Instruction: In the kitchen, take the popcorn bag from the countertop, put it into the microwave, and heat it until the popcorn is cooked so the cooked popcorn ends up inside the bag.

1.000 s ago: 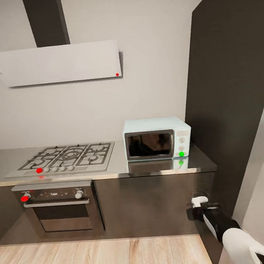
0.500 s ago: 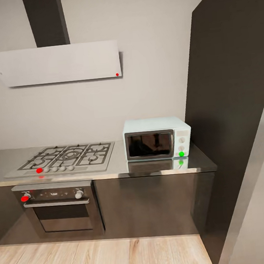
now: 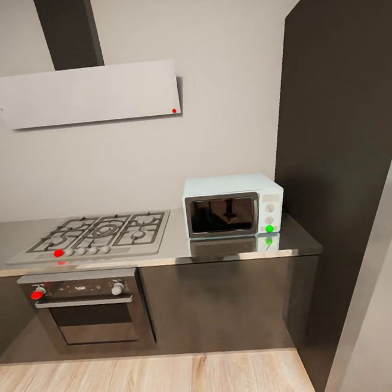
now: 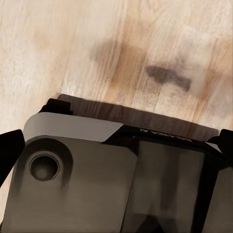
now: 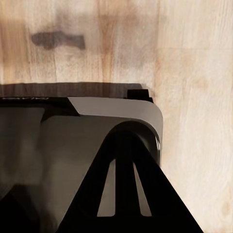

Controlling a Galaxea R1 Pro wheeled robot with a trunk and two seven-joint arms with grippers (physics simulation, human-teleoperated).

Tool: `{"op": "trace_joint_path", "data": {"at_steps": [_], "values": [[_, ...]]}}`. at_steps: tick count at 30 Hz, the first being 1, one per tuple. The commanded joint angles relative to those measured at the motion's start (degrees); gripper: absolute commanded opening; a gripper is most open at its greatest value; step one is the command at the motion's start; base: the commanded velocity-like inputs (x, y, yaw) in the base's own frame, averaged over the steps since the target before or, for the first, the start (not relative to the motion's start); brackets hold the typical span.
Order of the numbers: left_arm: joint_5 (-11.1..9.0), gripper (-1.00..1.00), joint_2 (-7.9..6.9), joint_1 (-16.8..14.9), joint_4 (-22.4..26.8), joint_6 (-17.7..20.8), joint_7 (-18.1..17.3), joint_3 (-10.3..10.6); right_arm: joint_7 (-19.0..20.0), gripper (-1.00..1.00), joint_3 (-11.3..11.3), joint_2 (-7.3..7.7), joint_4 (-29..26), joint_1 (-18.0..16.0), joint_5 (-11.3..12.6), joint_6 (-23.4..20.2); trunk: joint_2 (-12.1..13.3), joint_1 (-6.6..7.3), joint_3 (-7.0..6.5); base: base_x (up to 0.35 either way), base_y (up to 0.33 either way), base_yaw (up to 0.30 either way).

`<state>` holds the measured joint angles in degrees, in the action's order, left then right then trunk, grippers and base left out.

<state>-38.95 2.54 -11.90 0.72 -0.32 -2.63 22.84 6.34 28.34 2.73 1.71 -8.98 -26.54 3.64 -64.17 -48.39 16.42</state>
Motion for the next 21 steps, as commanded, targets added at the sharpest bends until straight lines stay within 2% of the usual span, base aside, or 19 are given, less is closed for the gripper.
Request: {"op": "trace_joint_path", "data": {"at_steps": [1,21], "values": [[-0.6,1.0,0.0,-0.05,-0.07,-0.03,-0.18,0.45,0.08,-1.0,0.48,0.05,0.19,-0.07,-0.45,0.31,-0.04,0.0,0.07,0.0,0.0,0.0],[-0.62,1.0,0.0,-0.05,-0.01,-0.03,-0.18,0.33,0.08,-1.0,0.48,0.06,0.18,-0.07,-0.45,0.31,-0.04,0.0,0.07,0.0,0.0,0.0]]}}
